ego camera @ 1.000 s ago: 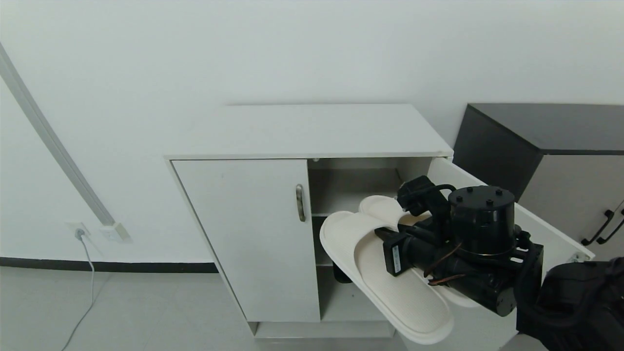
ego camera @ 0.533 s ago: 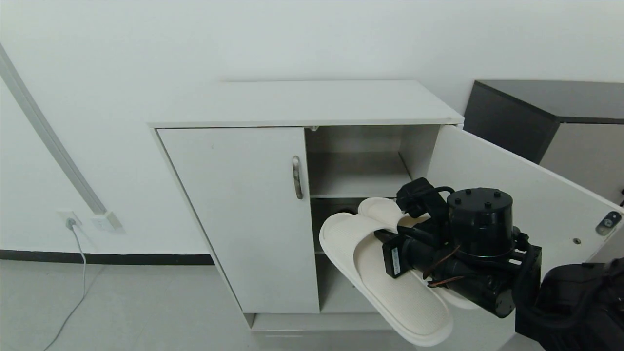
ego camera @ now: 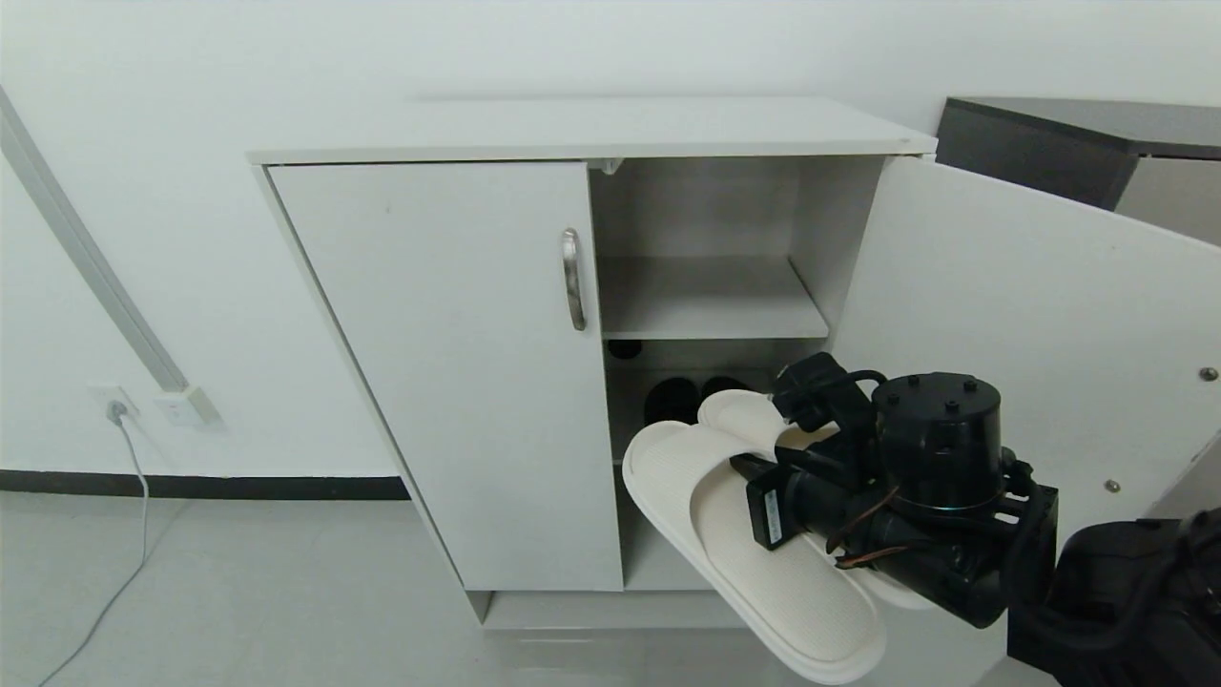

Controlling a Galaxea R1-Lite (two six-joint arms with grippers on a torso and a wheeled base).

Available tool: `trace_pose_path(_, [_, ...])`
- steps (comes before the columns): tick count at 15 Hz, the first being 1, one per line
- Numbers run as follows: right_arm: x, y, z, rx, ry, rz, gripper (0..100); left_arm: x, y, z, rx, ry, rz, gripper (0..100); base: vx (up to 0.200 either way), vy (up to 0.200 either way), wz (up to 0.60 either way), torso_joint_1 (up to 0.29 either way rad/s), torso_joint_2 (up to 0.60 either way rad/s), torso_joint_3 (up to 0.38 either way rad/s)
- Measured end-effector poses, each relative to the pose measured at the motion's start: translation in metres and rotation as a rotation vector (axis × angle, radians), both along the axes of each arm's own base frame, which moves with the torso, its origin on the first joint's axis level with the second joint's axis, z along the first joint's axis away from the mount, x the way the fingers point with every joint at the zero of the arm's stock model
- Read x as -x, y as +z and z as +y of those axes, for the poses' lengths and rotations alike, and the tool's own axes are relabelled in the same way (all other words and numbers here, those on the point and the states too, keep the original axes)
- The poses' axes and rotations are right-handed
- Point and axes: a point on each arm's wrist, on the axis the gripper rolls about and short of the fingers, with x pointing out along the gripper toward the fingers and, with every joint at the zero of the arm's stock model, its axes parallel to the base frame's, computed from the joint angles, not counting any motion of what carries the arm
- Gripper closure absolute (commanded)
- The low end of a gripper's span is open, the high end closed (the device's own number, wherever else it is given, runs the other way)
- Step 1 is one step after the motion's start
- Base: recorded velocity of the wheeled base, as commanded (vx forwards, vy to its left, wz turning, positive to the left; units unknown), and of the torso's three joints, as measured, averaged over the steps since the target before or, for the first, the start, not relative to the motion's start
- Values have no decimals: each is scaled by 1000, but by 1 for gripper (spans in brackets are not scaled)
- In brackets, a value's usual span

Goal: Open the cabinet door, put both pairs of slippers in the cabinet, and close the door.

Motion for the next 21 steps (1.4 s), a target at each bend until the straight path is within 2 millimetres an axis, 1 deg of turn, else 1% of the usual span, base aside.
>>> trace_pose_path(2, [0, -1, 1, -6, 3, -6, 100, 0, 0, 0, 0, 0, 0, 100, 0, 0, 0, -5, 337, 325])
trace_pose_path(4, [-1, -2, 1, -6, 4, -13, 100, 0, 0, 0, 0, 0, 0, 100, 0, 0, 0, -2, 115, 120])
trace_pose_path(13, [0, -8, 6, -7, 22, -22, 100, 0, 0, 0, 0, 0, 0, 100, 0, 0, 0, 0, 0, 0])
trace_pose_path(15, [2, -10, 9, -3, 31, -19, 100, 0, 0, 0, 0, 0, 0, 100, 0, 0, 0, 0, 0, 0])
trace_pose_path(17, [-1, -7, 17, -35, 30, -56, 100, 0, 0, 0, 0, -1, -1, 100, 0, 0, 0, 0, 0, 0])
trace_pose_path(18, [-2, -6, 21, -35, 13, -62, 100, 0, 0, 0, 0, -1, 0, 100, 0, 0, 0, 0, 0, 0])
trace_pose_path(20, [-10, 1, 31, -8, -122, -57, 100, 0, 0, 0, 0, -3, 0, 100, 0, 0, 0, 0, 0, 0])
trace_pose_path(21, [-13, 6, 38, 3, -165, -28, 100, 0, 0, 0, -1, -3, 0, 100, 0, 0, 0, 0, 0, 0])
